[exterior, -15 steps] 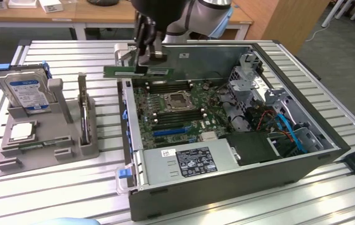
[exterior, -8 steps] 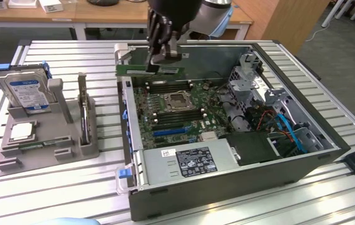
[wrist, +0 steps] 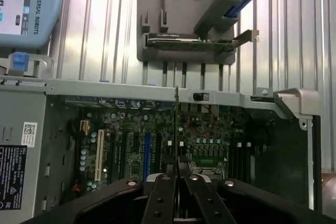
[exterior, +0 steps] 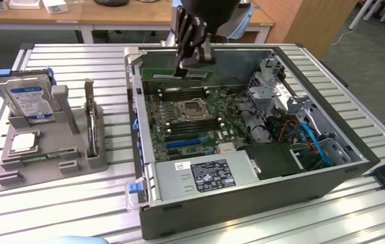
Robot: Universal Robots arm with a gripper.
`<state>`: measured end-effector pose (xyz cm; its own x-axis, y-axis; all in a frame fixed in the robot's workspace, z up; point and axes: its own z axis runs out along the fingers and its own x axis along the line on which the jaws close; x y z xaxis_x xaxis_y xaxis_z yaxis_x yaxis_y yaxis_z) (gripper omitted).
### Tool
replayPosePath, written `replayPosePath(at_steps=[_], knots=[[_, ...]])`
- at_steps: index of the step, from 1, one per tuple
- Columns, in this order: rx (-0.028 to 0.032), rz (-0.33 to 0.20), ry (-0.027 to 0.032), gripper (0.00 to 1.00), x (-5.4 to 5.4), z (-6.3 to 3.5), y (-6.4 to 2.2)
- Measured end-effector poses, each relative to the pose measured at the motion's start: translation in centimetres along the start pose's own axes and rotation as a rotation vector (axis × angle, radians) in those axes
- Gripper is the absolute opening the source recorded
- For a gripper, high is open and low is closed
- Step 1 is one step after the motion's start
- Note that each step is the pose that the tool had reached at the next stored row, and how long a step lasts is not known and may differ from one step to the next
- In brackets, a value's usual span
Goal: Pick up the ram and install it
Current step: 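Pick up the ram and move it above insertion slot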
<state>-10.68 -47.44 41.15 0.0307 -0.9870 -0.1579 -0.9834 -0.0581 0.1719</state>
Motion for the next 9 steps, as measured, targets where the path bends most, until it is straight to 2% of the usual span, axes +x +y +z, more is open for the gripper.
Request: replayPosePath(at_steps=[2, 4, 6, 7, 9], knots=[[0.0009, -0.003, 0.0004, 0.12, 0.01, -0.04, -0.19], [0.0062, -0.007, 0.0014, 0.12, 0.01, -0.05, -0.28], [0.0169, -0.014, 0.0031, 0.12, 0.01, -0.06, -0.31], [0.0244, -0.018, 0.0041, 0.12, 0.01, -0.06, -0.31], [0.0438, -0.026, 0.0064, 0.12, 0.01, -0.06, -0.32]])
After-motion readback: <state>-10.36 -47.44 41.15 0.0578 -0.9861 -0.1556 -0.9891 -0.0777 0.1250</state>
